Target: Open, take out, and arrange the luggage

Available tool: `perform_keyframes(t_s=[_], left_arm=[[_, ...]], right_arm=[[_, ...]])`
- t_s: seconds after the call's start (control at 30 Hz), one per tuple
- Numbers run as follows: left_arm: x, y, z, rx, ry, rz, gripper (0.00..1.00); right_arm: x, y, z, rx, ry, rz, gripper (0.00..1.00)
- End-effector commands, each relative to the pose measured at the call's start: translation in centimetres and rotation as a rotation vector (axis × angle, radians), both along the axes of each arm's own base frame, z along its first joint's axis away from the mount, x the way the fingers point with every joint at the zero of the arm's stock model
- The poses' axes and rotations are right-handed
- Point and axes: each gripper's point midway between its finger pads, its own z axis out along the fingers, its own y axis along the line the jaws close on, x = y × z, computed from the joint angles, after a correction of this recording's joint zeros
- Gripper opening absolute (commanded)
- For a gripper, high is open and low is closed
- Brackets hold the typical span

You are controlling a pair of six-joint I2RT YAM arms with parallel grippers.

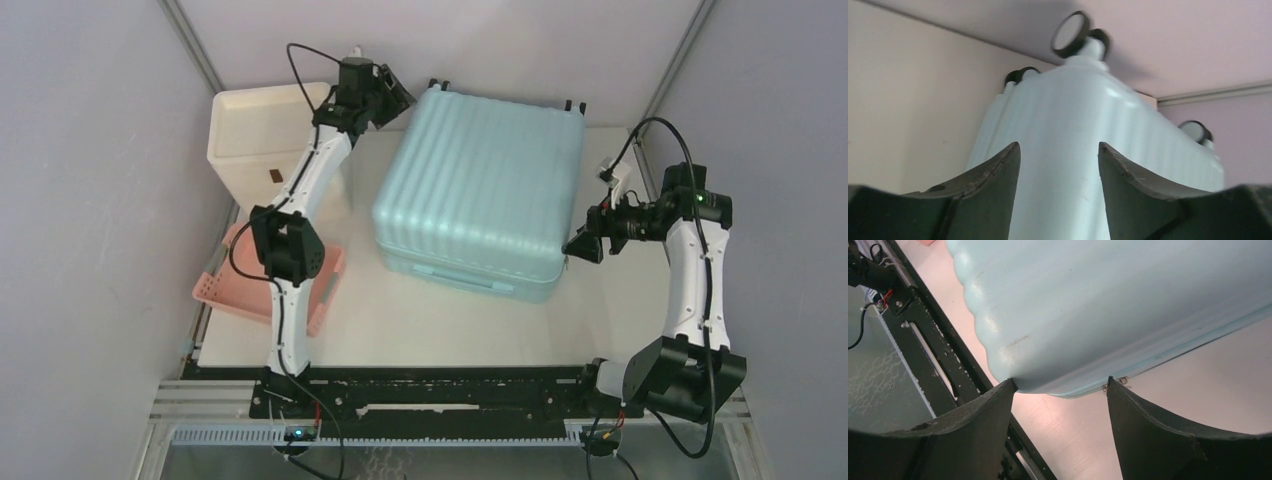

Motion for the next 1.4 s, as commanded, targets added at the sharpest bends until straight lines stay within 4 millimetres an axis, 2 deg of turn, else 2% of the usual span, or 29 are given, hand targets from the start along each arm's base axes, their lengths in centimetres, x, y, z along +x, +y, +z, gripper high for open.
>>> perform_keyframes(t_s=[0.0,0.07,0.13,0.3,0.33,0.37,0.43,0.53,0.63,0.73,0.8,0.87,0.93,1.0,1.07,1.13,1.2,1.3,1.37], left_arm=[[-5.8,2.7,18.3,-0.03,-0.339,0.0,0.65],[-8.5,3.6,20.0,0.044,-0.378,-0.038,0.68],[-11.6,3.9,20.0,0.111,-0.394,-0.116,0.68],[-19.7,5.0,15.8,0.184,-0.383,-0.247,0.66],[-21.1,5.1,13.1,0.189,-0.357,-0.269,0.65],[-23.2,5.5,13.1,0.182,-0.397,-0.275,0.65],[-25.9,5.6,11.8,0.17,-0.451,-0.293,0.64],[-29.3,5.1,10.2,0.138,-0.547,-0.344,0.62],[-31.7,4.1,8.2,0.155,-0.613,-0.397,0.61],[-33.4,2.6,6.1,0.172,-0.654,-0.457,0.61],[-34.0,1.5,5.2,0.16,-0.683,-0.489,0.61],[-34.4,0.2,4.2,0.14,-0.693,-0.522,0.61],[-34.4,-1.0,2.8,0.146,-0.682,-0.552,0.61],[-34.1,-1.9,1.6,0.162,-0.664,-0.57,0.61],[-33.8,-2.5,0.4,0.183,-0.65,-0.59,0.61],[-33.4,-2.8,-0.5,0.218,-0.646,-0.608,0.61],[-33.2,-2.9,-1.1,0.257,-0.654,-0.627,0.61],[-32.9,-3.0,-1.4,0.296,-0.669,-0.641,0.61],[-32.7,-2.9,-1.5,0.307,-0.67,-0.638,0.61]], right_arm=[[-0.7,1.0,-1.0,-0.056,0.005,0.019,0.77],[-0.4,1.5,-2.0,-0.109,0.007,0.017,0.77],[-0.3,2.3,-2.4,-0.118,0.007,0.029,0.76],[0.8,5.4,-2.4,-0.083,0.001,0.046,0.73],[1.7,6.2,-2.1,-0.077,-0.029,0.047,0.73],[2.4,7.2,-1.7,-0.068,-0.049,0.051,0.72],[3.7,9.0,-0.9,-0.03,-0.081,0.051,0.71],[5.0,11.0,-0.4,0.012,-0.048,0.072,0.71],[4.7,11.5,0.3,0.062,-0.022,0.114,0.71],[2.8,10.3,1.0,0.092,-0.038,0.178,0.72],[1.3,8.7,1.1,0.071,-0.098,0.226,0.72],[-0.1,6.8,1.0,0.051,-0.137,0.241,0.73],[-1.7,6.0,0.5,0.074,-0.173,0.286,0.75],[-3.0,5.4,-1.4,0.06,-0.215,0.367,0.84],[-4.0,4.9,-3.7,0.048,-0.201,0.446,0.85],[-3.4,4.7,-4.6,0.106,-0.15,0.434,0.77],[-3.0,4.7,-4.9,0.155,-0.188,0.448,0.69],[-2.6,4.8,-6.2,0.131,-0.308,0.502,0.67],[-1.4,4.7,-7.0,0.107,-0.345,0.486,0.66]])
